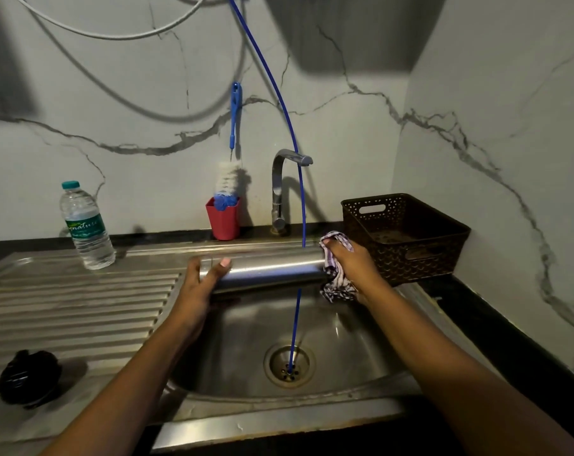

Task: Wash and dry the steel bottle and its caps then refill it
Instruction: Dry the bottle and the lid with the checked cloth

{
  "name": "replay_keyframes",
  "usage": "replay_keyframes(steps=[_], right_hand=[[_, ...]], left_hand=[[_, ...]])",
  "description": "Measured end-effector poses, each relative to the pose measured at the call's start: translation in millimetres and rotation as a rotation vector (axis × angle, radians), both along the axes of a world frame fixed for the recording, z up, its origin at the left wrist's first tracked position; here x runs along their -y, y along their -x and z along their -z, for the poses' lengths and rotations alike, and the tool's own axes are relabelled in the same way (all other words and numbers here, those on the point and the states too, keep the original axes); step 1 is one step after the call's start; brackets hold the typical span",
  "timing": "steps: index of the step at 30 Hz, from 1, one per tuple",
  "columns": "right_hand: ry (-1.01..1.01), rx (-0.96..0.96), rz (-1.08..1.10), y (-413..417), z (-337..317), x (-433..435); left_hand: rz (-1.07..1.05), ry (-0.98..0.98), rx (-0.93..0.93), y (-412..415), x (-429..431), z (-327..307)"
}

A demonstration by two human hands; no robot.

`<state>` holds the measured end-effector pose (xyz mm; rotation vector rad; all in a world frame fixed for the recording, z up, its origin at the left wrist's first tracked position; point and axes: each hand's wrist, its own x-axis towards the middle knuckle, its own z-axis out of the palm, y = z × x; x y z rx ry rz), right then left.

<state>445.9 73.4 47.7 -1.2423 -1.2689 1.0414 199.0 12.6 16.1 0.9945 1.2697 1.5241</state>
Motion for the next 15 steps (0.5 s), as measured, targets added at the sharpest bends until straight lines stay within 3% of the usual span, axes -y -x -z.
replay_keyframes(steps=[5,9,12,15], right_hand=[[-0.226,-0.125,0.136,-5.2,-3.7,-4.6],[-0.531,-0.022,0.204,-5.0,-11.4,8.2],[-0.892,0.456,0.226,-4.7,-16.9,19.4],[-1.077,0.959,0.081,26.2,-10.7,32.5]], left_hand=[[0.086,-0.021,-0.087,-7.6,3.2,-0.8],[-0.004,0.007,0.035,-14.5,-3.3,-0.2],[-0.060,-0.042,-0.012,-14.8,2.1,-5.9],[-0.167,-0.171,-0.167,-20.5,11.6,-14.9]])
